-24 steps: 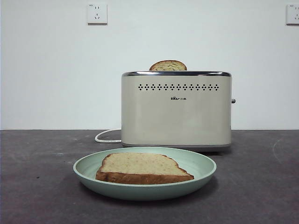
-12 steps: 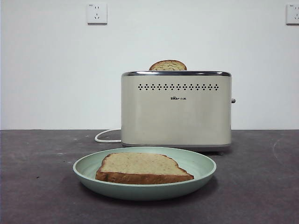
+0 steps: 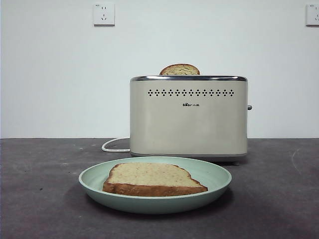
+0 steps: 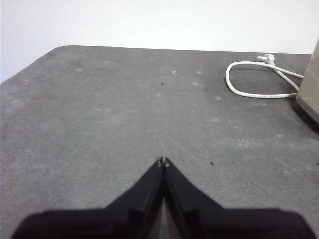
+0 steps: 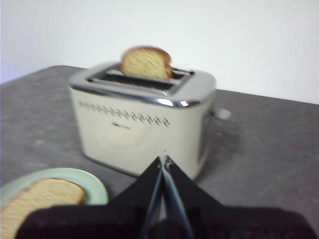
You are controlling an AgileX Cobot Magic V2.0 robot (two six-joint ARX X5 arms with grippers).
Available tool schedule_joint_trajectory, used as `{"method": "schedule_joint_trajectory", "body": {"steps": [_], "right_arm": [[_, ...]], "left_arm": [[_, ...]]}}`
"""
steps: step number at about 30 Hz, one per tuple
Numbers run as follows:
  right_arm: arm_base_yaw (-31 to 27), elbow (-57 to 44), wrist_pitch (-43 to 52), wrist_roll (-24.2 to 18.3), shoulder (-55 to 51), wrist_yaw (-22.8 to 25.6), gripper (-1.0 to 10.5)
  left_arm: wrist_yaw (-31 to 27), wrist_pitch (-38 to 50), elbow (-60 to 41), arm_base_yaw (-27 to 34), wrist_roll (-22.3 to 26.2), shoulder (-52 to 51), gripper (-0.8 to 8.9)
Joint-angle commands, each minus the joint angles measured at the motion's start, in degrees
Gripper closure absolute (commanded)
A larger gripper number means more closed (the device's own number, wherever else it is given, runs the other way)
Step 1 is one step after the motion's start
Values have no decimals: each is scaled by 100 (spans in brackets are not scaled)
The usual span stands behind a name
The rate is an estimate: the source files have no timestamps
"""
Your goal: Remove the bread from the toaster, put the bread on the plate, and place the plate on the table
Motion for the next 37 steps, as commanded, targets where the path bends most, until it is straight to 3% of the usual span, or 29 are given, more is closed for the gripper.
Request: {"method": "schedule_joint_trajectory", "body": {"steps": [1,6,15,22,37], "right_arm": [[2,-514,205,-37,-280,317,945],[2,-1106,240,-7,-785,748,945],[7,-1624,280,42,-1233,748,945],[39,-2068,195,483,-1639,754,945],[92,-2068,101,472,-1729,1010,945]], "left_arm": [[-24,39,-68,15,-35,-11,817],[-24,39,-68,15,-35,-11,817],[-24,39,-68,15,-35,-11,817],[-24,39,-68,15,-35,-11,817],[-22,42,-68,15,-35,-11,817]]}}
